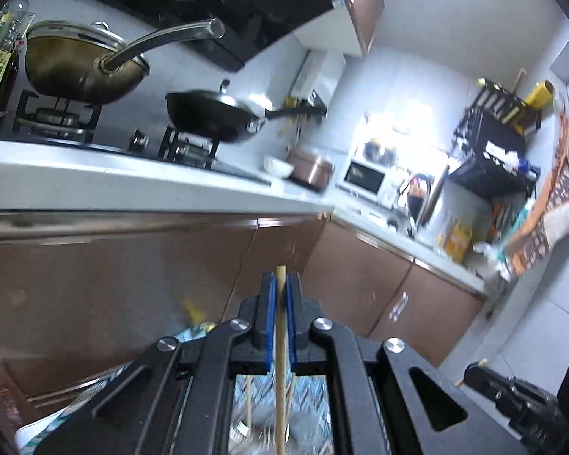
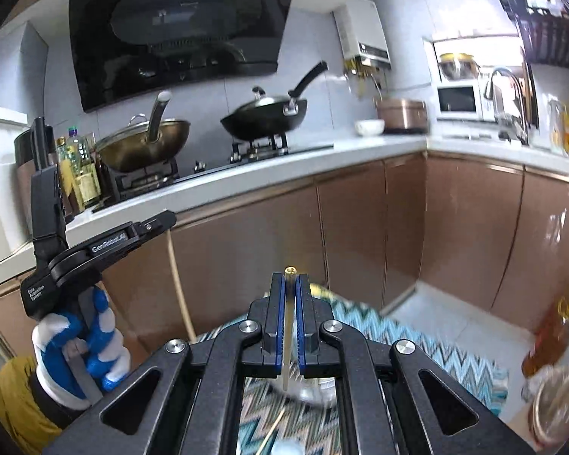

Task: Organize utensils
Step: 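Carry the right tool's chopstick into the holder and open it while the left tool carries its chopstick, then lower the left tool's chopstick into the clear holder and open the left tool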

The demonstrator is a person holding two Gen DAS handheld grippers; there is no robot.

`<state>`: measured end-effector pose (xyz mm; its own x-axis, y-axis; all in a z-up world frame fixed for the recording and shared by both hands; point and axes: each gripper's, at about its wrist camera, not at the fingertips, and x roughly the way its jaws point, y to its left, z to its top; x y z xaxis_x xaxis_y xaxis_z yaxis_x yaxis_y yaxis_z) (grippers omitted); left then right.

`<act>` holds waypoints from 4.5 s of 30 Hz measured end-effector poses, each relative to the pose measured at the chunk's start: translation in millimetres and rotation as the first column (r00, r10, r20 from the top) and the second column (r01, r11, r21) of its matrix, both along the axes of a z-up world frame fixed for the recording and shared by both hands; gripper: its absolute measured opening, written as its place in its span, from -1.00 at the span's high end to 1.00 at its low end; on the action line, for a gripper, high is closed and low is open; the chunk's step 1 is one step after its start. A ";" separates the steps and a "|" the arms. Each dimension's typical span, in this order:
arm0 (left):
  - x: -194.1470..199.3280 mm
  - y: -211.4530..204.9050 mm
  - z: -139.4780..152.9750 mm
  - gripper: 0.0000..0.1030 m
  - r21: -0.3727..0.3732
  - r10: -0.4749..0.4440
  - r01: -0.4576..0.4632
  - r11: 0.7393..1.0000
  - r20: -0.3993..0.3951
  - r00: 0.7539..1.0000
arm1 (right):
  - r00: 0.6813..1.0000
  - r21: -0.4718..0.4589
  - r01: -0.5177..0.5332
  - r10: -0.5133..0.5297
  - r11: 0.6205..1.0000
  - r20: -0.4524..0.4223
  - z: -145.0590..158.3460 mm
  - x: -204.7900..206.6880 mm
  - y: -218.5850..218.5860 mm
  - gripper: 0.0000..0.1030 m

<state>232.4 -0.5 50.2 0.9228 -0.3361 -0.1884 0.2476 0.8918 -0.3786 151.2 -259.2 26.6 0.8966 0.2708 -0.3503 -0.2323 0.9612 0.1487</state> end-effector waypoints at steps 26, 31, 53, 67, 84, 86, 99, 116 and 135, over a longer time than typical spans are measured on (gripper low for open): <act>69.9 -74.1 -155.2 0.88 0.139 0.024 -0.010 0.990 -0.104 0.994 | 0.976 -0.130 -0.014 -0.015 0.991 -0.215 -132.8 90.5 6.0 0.87; 65.3 -67.4 -153.5 0.80 0.110 -0.061 0.079 0.991 -0.155 0.986 | 0.977 -0.115 -0.004 -0.021 0.993 -0.212 -125.6 85.5 4.7 0.60; 86.2 19.9 -187.1 0.55 0.148 -0.037 0.142 0.979 -0.552 0.833 | 0.986 -0.097 0.017 -0.033 0.995 -0.162 -111.6 28.0 -8.6 0.47; 180.7 -18.4 -284.3 0.75 0.187 0.021 0.226 0.956 -0.811 0.585 | 0.949 -0.067 0.124 -0.138 0.990 -0.284 -164.7 28.0 -66.8 0.46; 147.1 3.0 -243.4 0.91 0.127 -0.042 0.180 0.975 -0.694 0.719 | 0.926 -0.054 0.168 -0.177 0.984 -0.333 -184.2 9.3 -82.8 0.46; 121.6 14.1 -212.2 0.91 0.106 -0.050 0.142 0.984 -0.602 0.797 | 0.925 -0.050 0.174 -0.181 0.983 -0.333 -182.8 4.8 -84.3 0.46; 15.0 4.0 -35.3 0.91 -0.032 0.016 -0.014 0.999 0.036 0.999 | 0.920 -0.024 0.196 -0.192 0.980 -0.342 -186.7 -12.3 -89.5 0.45; 46.4 -88.6 -141.1 0.76 0.145 0.180 -0.191 0.971 0.082 0.980 | 0.903 -0.004 0.210 -0.195 0.978 -0.384 -208.5 -5.2 -94.6 0.44; -58.1 -44.3 -104.7 0.12 0.303 0.106 -0.102 0.948 0.003 0.994 | 0.929 -0.016 0.136 -0.133 0.991 -0.346 -170.8 -51.2 -51.8 0.43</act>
<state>174.3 -44.8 -54.5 0.9462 -0.1640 -0.2789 0.1442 0.9854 -0.0902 100.0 -311.0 -144.2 0.7490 0.1606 -0.6428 -0.0339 0.9782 0.2048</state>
